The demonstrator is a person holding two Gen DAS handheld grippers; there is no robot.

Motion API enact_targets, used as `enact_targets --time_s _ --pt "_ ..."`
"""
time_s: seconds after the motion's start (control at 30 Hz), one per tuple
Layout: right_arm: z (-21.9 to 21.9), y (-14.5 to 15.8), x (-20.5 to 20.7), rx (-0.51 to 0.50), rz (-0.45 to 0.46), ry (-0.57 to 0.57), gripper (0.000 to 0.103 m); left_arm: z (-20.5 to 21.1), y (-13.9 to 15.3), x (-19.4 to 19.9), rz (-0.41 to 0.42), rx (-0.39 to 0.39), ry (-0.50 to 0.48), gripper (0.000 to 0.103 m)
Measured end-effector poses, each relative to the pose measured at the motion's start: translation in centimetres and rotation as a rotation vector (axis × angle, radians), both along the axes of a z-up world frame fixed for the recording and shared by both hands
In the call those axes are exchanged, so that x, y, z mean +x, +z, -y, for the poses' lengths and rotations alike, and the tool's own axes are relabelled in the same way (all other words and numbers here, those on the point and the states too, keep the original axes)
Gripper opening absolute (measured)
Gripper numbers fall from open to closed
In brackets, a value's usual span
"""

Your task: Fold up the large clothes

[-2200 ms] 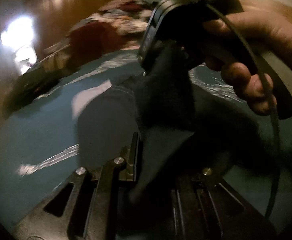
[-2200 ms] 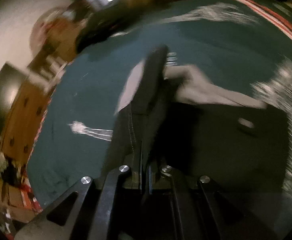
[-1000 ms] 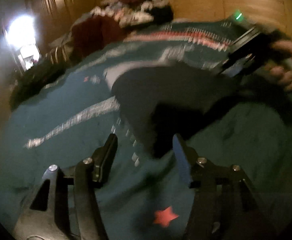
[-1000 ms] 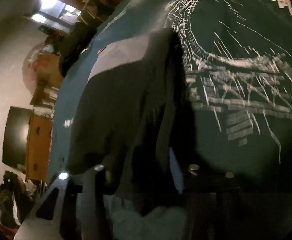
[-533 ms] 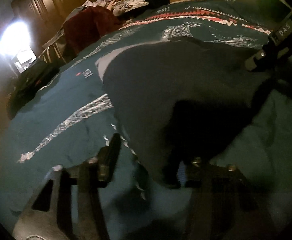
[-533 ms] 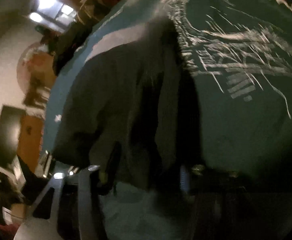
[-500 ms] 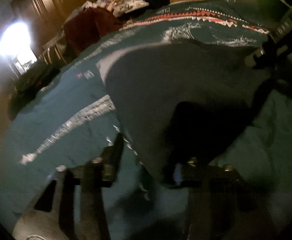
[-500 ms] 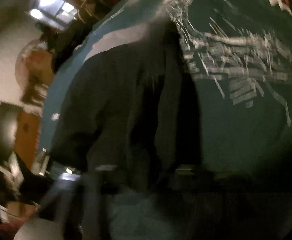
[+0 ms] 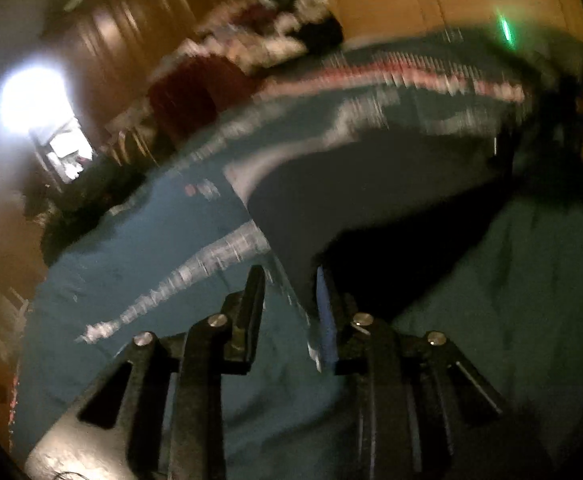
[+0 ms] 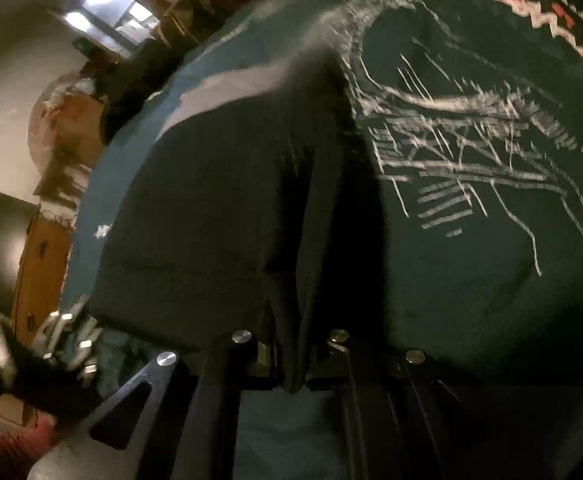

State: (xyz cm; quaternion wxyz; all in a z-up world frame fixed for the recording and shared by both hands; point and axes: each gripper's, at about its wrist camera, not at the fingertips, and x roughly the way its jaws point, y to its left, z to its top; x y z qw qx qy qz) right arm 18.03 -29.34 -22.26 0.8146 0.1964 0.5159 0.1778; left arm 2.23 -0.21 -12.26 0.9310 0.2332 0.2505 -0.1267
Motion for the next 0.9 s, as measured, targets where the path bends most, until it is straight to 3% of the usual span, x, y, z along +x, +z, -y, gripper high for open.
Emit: enact_targets --time_s 0.1,0.2,0.23,0.3,0.33,0.37,0.4,0.47,0.57,0.6,0.67,0.73,0.77,0.9 --pt "-0.1 0.0 0.0 0.012 0.005 -0.017 0.009 0.7 2.8 0.5 0.106 -0.053 0.000 0.026" --pt "0.1 -0.5 -0.7 0.022 -0.011 -0.037 0.010 0.7 3.1 2.0 0.070 -0.096 0.008 0.027" --pt "0.2 -0.6 -0.8 0.023 -0.013 -0.039 0.010 1.2 2.2 2.7 0.045 -0.064 0.006 0.028" --pt "0.2 -0.7 -0.7 0.028 -0.015 -0.040 0.010 2.4 -1.8 5.0 -0.039 0.077 0.022 0.030" --pt "0.2 -0.7 -0.6 0.024 -0.014 -0.040 0.010 2.4 -5.9 6.8 -0.149 0.202 0.054 0.030" --pt "0.0 -0.7 -0.5 0.024 -0.015 -0.043 0.010 1.9 -8.1 7.2 -0.191 0.251 0.080 0.023" --pt "-0.1 -0.5 -0.5 0.024 -0.013 -0.045 0.010 0.9 -9.4 7.0 -0.173 0.254 0.097 0.021" --pt "0.0 -0.3 -0.7 0.042 -0.007 -0.048 0.010 -1.0 -9.8 6.8 -0.211 0.232 0.140 0.018" --pt "-0.5 -0.6 -0.4 0.001 -0.007 -0.022 0.010 -3.9 -7.5 6.7 -0.232 0.088 0.206 0.018" --pt "-0.5 -0.9 -0.3 -0.031 -0.011 -0.012 0.011 -4.6 -6.0 6.7 -0.201 0.043 0.227 0.018" --pt "-0.1 -0.6 -0.8 -0.105 0.002 -0.014 0.027 -5.7 -2.2 7.1 -0.091 -0.062 0.270 0.020" --pt "0.6 1.4 -2.0 -0.179 0.050 -0.033 0.034 -5.8 0.9 8.7 0.008 -0.136 0.285 0.026" --pt "1.0 2.7 -2.8 -0.203 0.084 -0.047 0.037 -5.1 2.2 10.3 0.032 -0.162 0.265 0.035" --pt "1.3 6.5 -2.5 -0.216 0.197 -0.095 0.037 0.8 2.3 17.0 0.050 -0.091 0.155 0.037"
